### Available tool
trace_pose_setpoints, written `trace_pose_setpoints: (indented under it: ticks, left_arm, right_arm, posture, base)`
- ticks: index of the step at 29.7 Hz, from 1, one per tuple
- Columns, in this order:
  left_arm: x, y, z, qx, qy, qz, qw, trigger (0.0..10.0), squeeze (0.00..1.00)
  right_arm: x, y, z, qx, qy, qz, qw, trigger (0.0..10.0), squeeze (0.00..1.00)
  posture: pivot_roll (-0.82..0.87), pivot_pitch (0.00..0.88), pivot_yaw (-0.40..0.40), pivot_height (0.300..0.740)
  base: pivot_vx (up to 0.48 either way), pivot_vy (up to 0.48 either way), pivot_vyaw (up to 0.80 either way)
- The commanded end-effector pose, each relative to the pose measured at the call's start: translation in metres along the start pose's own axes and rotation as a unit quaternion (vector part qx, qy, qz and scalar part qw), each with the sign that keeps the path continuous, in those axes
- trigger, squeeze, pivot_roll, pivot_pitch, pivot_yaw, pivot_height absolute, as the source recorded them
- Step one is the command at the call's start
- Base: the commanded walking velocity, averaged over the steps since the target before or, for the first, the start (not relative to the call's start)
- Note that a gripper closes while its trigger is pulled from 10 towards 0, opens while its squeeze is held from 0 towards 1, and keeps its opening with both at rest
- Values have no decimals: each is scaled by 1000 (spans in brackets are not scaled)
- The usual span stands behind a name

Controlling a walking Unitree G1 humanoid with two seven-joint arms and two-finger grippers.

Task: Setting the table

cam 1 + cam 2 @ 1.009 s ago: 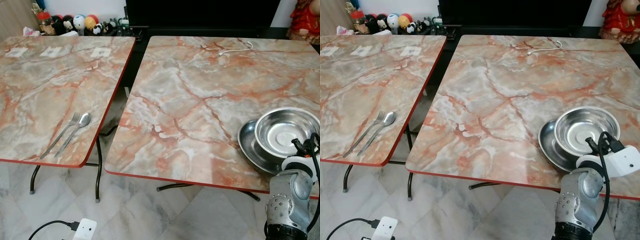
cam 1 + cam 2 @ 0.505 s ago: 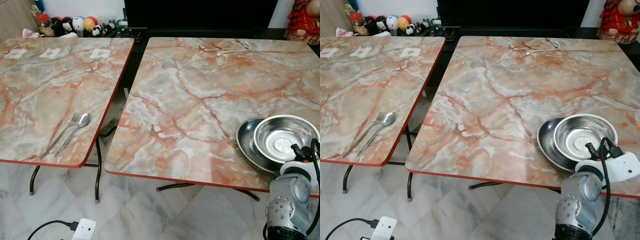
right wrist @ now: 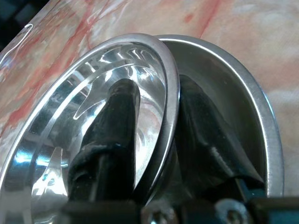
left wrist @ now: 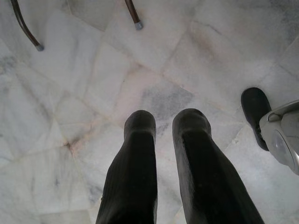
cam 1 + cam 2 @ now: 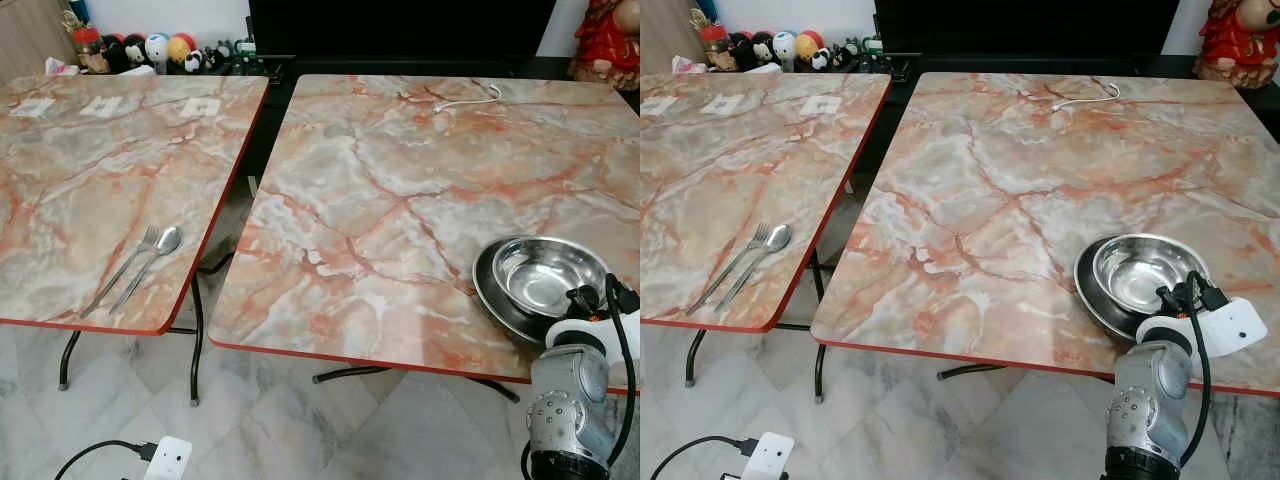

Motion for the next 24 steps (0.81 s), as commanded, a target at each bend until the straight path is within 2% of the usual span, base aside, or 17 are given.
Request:
trace_pose_setpoints:
  ticks: [1, 14, 18, 24]
  left_arm:
    - [-1, -4, -3, 3, 5, -6, 1000, 10000, 0]
    - [-1, -3, -2, 3, 4, -4, 1000, 10000, 0]
    - [0, -2, -1, 3, 5, -3, 1000, 10000, 0]
    - [0, -2, -1, 3, 4, -3, 1000, 10000, 0]
  right_arm:
    - [0, -1, -2, -16, 3, -4, 1000, 10000, 0]
    - [-10, 5, 6, -87, -26, 37, 995, 10000, 0]
    - [-16, 1, 11, -92, -41, 33, 994, 10000, 0]
    - [-18, -4, 4, -96, -21, 21, 995, 10000, 0]
  posture:
    - [-55, 85, 28, 740]
    - [-57, 85, 25, 740]
    - [-60, 83, 25, 740]
    - [-60, 82, 24, 740]
  base:
    - [0, 0, 0]
    - [0, 0, 0]
    - [0, 0, 0]
    - [0, 0, 0]
Point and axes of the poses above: a point about 5 cm out from each wrist's last joint towards the gripper, its own x axis pointing out of the wrist towards the gripper, its own y axis along the axis of the wrist's last joint, z = x × y, the point moved 1 cm from there along x, pointing out of the wrist towards the gripper, and after that the axes turned 7 degrees about -x, right-handed, at the moved point
